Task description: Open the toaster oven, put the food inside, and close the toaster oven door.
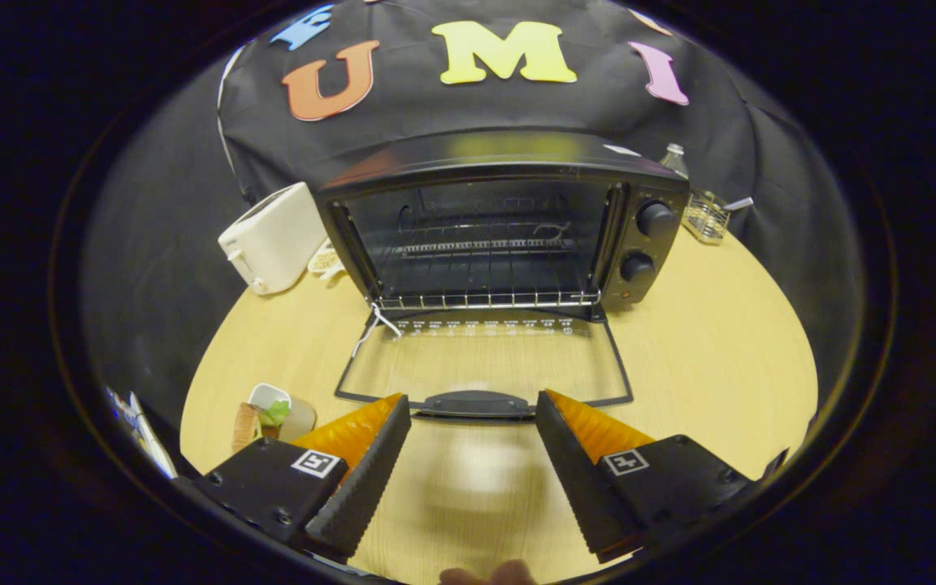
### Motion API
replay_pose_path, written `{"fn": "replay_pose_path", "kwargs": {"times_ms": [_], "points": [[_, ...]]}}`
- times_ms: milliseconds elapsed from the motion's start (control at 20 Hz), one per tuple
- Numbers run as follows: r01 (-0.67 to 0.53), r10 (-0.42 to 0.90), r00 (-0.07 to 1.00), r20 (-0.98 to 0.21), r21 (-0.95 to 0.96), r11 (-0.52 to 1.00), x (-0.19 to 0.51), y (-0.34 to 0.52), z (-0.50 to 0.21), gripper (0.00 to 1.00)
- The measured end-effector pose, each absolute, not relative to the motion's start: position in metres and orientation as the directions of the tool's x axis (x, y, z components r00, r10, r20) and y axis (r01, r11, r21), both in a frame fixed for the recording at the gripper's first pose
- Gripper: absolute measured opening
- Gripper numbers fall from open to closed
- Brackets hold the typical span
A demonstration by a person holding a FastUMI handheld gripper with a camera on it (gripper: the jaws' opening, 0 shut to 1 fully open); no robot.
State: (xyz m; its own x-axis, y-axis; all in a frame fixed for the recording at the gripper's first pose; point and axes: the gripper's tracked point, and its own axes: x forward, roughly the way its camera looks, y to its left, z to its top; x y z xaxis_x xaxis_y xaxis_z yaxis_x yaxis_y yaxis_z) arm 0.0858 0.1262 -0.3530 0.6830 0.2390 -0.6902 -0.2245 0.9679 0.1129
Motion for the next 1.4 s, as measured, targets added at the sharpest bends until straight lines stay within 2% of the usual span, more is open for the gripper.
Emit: {"fn": "replay_pose_path", "kwargs": {"times_ms": [300,450,750,1000,1200,1400], "points": [[-0.354,0.353,0.636,-0.686,0.147,0.924,0.055,0.126,-0.3,1.0],[-0.42,0.459,0.53,-0.713,0.249,0.873,0.029,0.143,-0.285,1.0],[-0.361,0.584,0.329,-0.742,0.472,0.804,-0.009,0.188,-0.292,1.0],[-0.259,0.635,0.163,-0.755,0.589,0.766,-0.023,0.232,-0.326,1.0],[-0.245,0.645,0.088,-0.759,0.611,0.753,-0.028,0.259,-0.348,1.0],[-0.224,0.643,0.058,-0.764,0.618,0.754,-0.025,0.274,-0.362,1.0]]}}
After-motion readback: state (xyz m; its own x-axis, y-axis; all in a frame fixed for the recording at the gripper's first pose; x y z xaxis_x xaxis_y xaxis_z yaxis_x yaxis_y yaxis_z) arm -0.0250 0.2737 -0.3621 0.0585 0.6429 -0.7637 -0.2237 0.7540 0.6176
